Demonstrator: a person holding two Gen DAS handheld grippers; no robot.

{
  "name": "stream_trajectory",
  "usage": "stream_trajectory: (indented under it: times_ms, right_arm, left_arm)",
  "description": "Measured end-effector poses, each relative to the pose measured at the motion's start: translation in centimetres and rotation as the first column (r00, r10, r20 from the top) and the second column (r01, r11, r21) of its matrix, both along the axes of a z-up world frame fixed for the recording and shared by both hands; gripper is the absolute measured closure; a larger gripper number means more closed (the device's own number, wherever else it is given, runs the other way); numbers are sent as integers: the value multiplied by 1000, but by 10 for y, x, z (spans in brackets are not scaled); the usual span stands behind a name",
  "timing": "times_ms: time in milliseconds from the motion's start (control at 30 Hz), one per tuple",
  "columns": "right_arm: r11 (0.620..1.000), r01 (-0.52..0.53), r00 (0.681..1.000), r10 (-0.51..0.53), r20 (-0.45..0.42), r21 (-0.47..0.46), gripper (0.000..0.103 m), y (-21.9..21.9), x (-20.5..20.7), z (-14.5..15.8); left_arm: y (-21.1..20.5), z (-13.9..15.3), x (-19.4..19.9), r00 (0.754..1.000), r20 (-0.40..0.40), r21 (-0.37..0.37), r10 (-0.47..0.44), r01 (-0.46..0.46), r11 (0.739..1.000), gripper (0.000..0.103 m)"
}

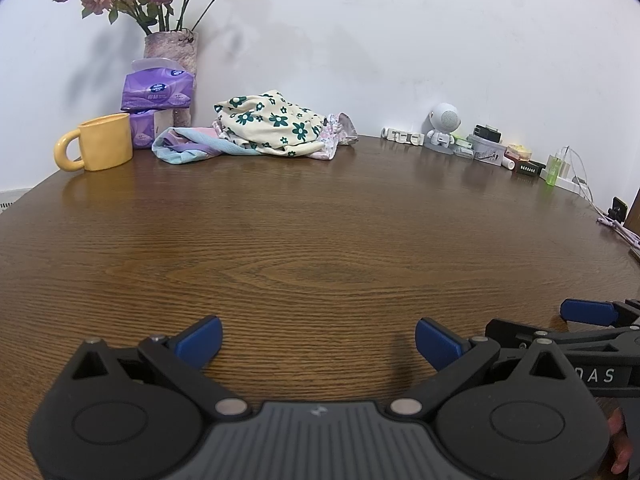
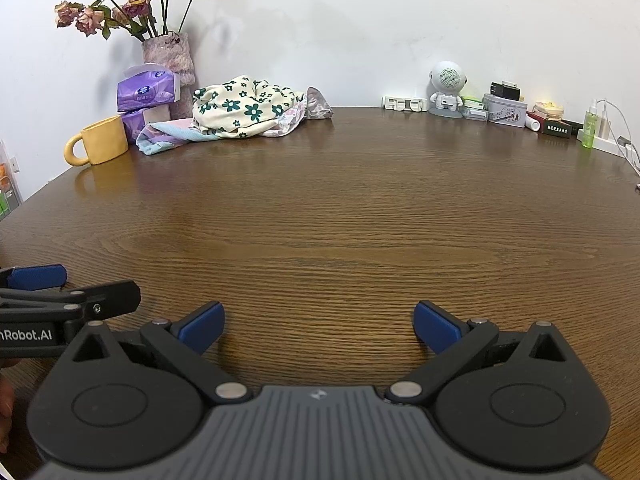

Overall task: Fold clothes
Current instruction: 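Move both grippers toward the crumpled cream floral shirt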

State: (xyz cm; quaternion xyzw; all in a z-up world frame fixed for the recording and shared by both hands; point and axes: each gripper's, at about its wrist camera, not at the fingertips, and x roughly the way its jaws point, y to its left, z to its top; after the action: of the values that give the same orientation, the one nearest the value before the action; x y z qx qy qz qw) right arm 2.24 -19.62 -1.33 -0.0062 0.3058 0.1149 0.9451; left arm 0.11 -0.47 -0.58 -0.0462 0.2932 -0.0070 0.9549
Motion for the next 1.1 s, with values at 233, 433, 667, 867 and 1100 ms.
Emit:
stream_trajectory:
  times_ms: [233, 433, 667, 867, 1100]
  right_arm:
    - [1000, -24, 1000, 24, 1, -19, 0, 4, 5, 5]
    - [997, -56, 997, 59, 49, -50, 0, 9, 11, 23]
    - [993, -116, 988, 118, 104, -33, 0, 17, 36, 67]
    - [986, -158, 969, 166, 184, -57, 0, 30, 65, 105]
    - [972, -195, 948, 221, 231, -129, 0, 53, 102, 132]
  left_arm:
    - [6, 5, 4, 1000, -11, -34, -19, 18, 999, 0]
    - [18, 29, 12, 1000, 19, -64, -4, 6, 998, 0]
    - [29, 74, 36, 999, 41, -63, -27, 30, 998, 0]
    - [35, 118, 64, 993, 118, 22, -5, 2, 1000, 0]
    - [48, 139, 109, 993, 112, -3, 25, -25, 1000, 0]
